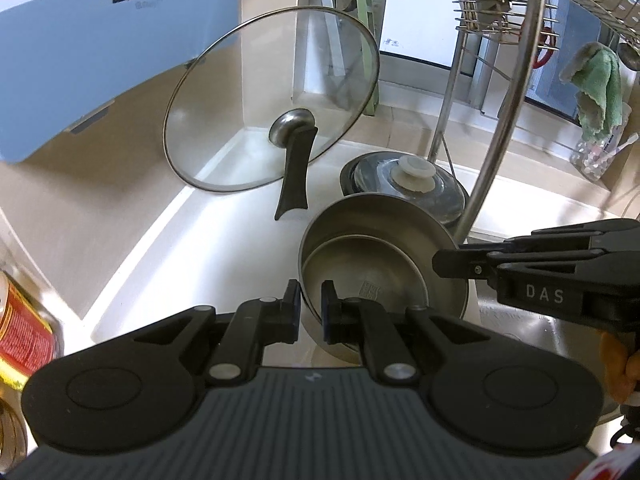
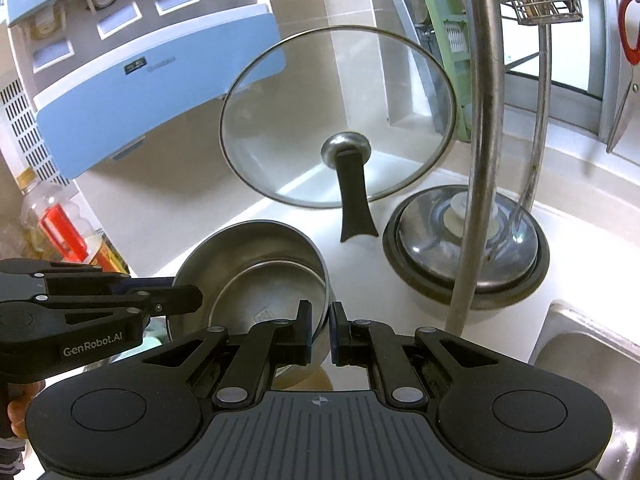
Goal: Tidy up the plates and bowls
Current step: 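Lift the small steel pot with both grippers and pull it back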
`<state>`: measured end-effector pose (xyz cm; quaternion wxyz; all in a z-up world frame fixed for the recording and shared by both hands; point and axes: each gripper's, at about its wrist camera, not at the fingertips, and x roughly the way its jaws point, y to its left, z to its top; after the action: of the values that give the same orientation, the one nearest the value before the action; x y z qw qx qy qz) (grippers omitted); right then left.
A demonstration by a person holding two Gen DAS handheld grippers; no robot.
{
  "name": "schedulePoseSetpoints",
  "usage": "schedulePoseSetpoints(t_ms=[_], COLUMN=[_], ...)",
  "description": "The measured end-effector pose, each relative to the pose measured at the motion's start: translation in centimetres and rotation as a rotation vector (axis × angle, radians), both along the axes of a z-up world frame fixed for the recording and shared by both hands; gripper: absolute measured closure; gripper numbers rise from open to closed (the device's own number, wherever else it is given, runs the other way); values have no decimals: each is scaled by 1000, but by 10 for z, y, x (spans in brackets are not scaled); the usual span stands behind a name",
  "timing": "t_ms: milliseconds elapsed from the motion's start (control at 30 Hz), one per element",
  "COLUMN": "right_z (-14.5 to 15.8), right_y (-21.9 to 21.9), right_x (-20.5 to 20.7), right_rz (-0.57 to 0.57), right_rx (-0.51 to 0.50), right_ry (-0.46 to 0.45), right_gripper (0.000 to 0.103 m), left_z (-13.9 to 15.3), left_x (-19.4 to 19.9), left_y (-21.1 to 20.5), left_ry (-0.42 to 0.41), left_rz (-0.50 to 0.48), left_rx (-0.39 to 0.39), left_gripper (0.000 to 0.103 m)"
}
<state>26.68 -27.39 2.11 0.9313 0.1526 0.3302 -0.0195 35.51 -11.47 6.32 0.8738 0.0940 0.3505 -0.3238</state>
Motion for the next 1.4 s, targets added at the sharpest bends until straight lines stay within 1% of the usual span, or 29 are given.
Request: schedulePoseSetpoints(t_ms=[333, 600, 1033, 1400], right_z=[-5, -8, -13, -18], right_y=[7, 9, 9, 9], right_x=[-20, -26, -25, -19], right_rz=[14, 28, 50, 61], right_rx=[15, 25, 24, 25], right_ry=[31, 58, 87, 112], right_gripper=[94, 94, 94, 94], left_z=[-6, -12, -20, -23], left_x=[-21, -31, -32, -31], left_y=[6, 9, 8, 7], left_ry=[24, 43, 79, 92], left_rz=[12, 25, 48, 58], left_rx=[2, 7, 14, 16], left_gripper=[94, 94, 94, 94])
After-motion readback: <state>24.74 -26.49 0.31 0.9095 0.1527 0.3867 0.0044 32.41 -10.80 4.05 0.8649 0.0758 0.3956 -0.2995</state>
